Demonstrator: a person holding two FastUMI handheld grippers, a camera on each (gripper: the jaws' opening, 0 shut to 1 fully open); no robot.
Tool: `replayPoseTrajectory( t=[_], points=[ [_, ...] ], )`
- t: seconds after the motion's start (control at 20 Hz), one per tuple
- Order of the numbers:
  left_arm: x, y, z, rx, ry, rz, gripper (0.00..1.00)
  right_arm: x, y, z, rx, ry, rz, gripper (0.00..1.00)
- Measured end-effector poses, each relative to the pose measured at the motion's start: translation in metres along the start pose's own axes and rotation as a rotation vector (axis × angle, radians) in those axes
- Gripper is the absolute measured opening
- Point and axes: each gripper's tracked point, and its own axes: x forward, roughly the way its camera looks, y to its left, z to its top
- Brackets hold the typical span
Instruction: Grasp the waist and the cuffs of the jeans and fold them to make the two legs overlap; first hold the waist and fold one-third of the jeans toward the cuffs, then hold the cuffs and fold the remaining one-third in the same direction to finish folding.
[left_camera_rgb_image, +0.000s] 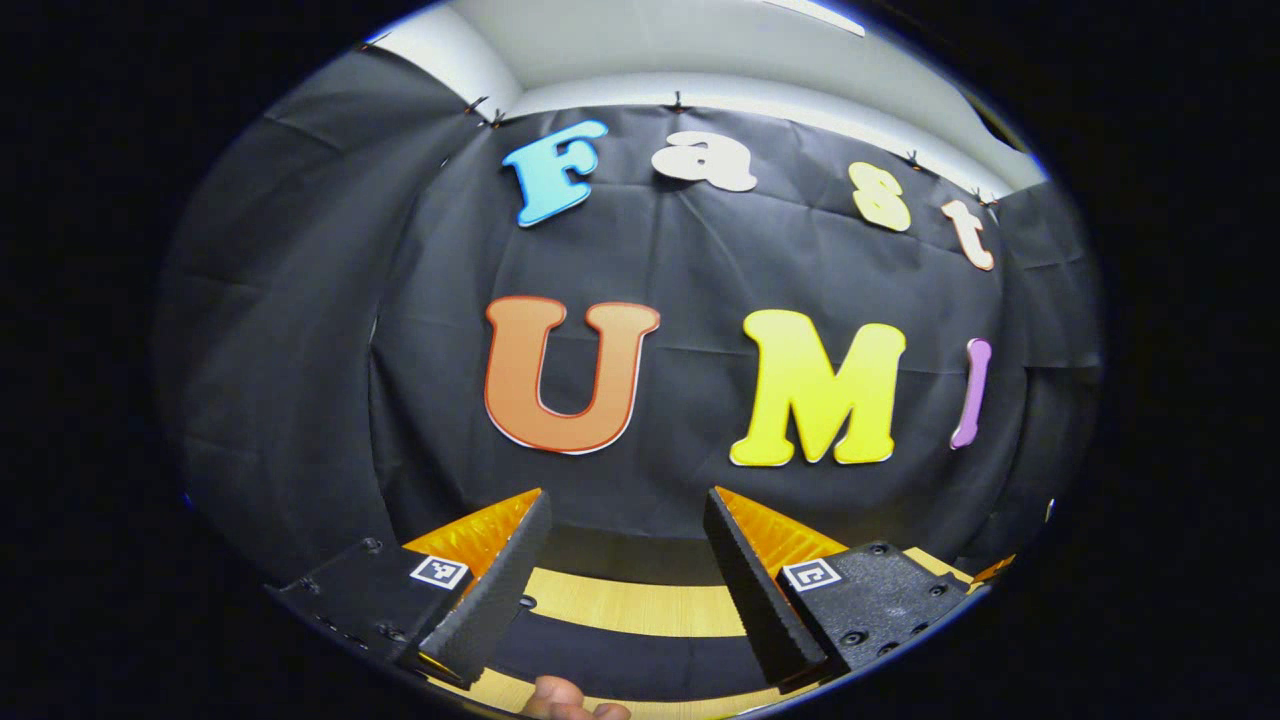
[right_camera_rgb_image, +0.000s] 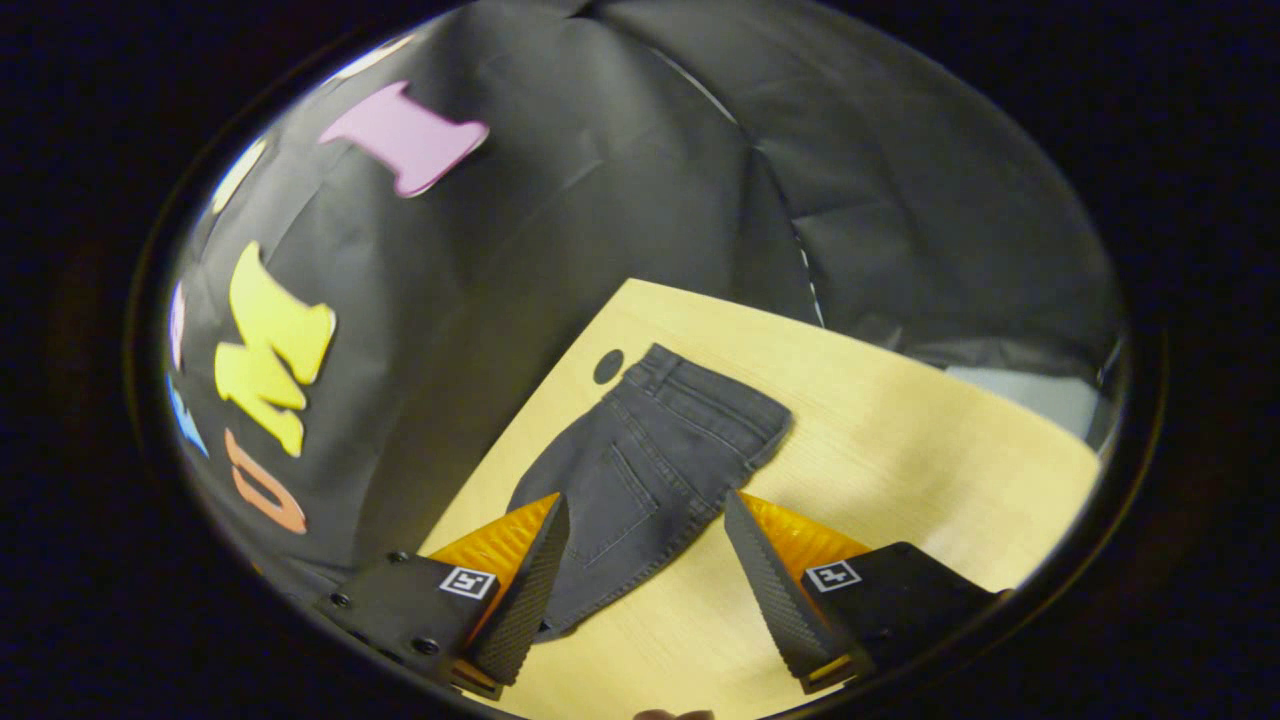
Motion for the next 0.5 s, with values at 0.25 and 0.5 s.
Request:
replayPoseTrajectory(
  t=[0.25,0.5],
  points=[
    [-0.032,-0.033,0.007,0.116,-0.052,-0.04,0.87,0.023,-0.018,0.0,0.174,0.021,0.008,0.88],
    [-0.046,-0.045,-0.003,0.144,0.005,-0.064,0.93,0.039,-0.027,0.002,0.216,0.057,-0.01,0.93]
  ],
)
